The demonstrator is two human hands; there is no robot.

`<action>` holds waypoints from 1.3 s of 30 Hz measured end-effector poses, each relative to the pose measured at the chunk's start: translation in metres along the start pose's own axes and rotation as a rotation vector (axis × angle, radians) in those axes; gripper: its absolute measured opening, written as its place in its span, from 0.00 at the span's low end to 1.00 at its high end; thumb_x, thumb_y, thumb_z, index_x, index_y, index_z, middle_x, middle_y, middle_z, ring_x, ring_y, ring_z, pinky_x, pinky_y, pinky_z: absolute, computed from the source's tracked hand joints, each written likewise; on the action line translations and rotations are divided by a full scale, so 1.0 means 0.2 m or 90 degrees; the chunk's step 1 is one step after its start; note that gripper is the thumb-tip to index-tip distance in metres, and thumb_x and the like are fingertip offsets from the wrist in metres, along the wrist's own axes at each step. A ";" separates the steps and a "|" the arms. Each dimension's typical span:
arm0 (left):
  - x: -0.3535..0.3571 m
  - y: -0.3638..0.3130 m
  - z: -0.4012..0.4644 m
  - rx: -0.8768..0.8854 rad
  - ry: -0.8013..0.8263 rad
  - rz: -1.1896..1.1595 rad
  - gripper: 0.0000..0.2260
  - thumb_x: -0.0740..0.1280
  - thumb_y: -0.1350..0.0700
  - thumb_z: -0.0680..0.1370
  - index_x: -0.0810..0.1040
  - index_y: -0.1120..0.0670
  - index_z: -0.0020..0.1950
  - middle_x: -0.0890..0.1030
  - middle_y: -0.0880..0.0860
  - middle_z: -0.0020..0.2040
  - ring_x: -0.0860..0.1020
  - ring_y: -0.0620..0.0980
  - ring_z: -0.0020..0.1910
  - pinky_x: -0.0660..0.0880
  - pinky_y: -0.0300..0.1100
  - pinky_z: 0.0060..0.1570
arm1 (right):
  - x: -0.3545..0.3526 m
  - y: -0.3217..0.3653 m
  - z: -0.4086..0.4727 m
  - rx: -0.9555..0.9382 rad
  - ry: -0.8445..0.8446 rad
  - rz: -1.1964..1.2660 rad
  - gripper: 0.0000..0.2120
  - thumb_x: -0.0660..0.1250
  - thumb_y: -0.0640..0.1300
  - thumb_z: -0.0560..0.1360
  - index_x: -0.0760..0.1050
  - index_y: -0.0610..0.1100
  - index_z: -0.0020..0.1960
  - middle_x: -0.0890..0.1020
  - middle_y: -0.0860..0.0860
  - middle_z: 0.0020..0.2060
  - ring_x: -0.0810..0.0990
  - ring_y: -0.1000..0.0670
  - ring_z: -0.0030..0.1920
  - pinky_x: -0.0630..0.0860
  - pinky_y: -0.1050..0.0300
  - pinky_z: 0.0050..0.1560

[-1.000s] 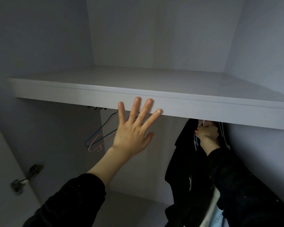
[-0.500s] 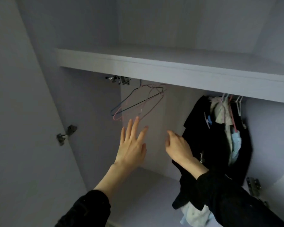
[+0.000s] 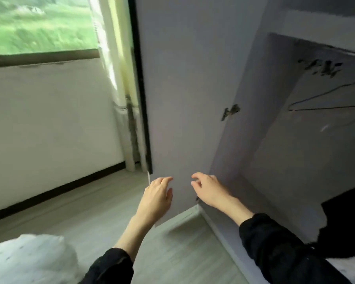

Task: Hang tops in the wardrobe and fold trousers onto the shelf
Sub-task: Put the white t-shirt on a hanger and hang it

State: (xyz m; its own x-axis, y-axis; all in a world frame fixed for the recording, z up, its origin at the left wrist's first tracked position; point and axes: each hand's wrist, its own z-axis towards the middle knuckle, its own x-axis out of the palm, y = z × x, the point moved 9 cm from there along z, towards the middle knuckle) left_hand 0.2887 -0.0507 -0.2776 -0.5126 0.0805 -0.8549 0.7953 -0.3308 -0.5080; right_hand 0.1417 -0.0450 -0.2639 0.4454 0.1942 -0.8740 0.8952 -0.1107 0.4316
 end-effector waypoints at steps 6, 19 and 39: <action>-0.29 0.71 -0.55 -0.178 -0.024 0.012 0.17 0.57 0.56 0.81 0.68 0.55 0.70 0.71 0.53 0.67 0.68 0.52 0.67 0.66 0.44 0.64 | 0.54 0.72 -0.05 -0.138 0.119 -0.012 0.17 0.56 0.50 0.80 0.70 0.49 0.68 0.78 0.46 0.60 0.76 0.43 0.60 0.73 0.51 0.59; -0.73 1.73 -1.96 -0.695 -0.168 -0.035 0.16 0.54 0.56 0.82 0.67 0.53 0.70 0.69 0.51 0.68 0.66 0.49 0.68 0.65 0.44 0.65 | 1.59 2.15 -0.40 -0.481 0.411 -0.064 0.18 0.55 0.48 0.80 0.70 0.44 0.67 0.81 0.47 0.57 0.77 0.47 0.58 0.72 0.56 0.54; -0.52 2.18 -3.07 -0.987 -0.202 -0.038 0.27 0.67 0.63 0.75 0.65 0.55 0.72 0.60 0.59 0.75 0.60 0.58 0.74 0.66 0.49 0.66 | 2.86 2.72 -0.96 -0.585 0.638 -0.340 0.19 0.57 0.45 0.80 0.67 0.42 0.69 0.79 0.46 0.59 0.75 0.45 0.61 0.72 0.54 0.57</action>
State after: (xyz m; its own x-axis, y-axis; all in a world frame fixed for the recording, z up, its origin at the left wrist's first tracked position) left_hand 0.8874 0.3742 -0.4741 -0.4404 -0.2000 -0.8753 0.2146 0.9232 -0.3189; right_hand 0.8856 0.1926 -0.4869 -0.4577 0.6372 -0.6201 0.4749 0.7648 0.4354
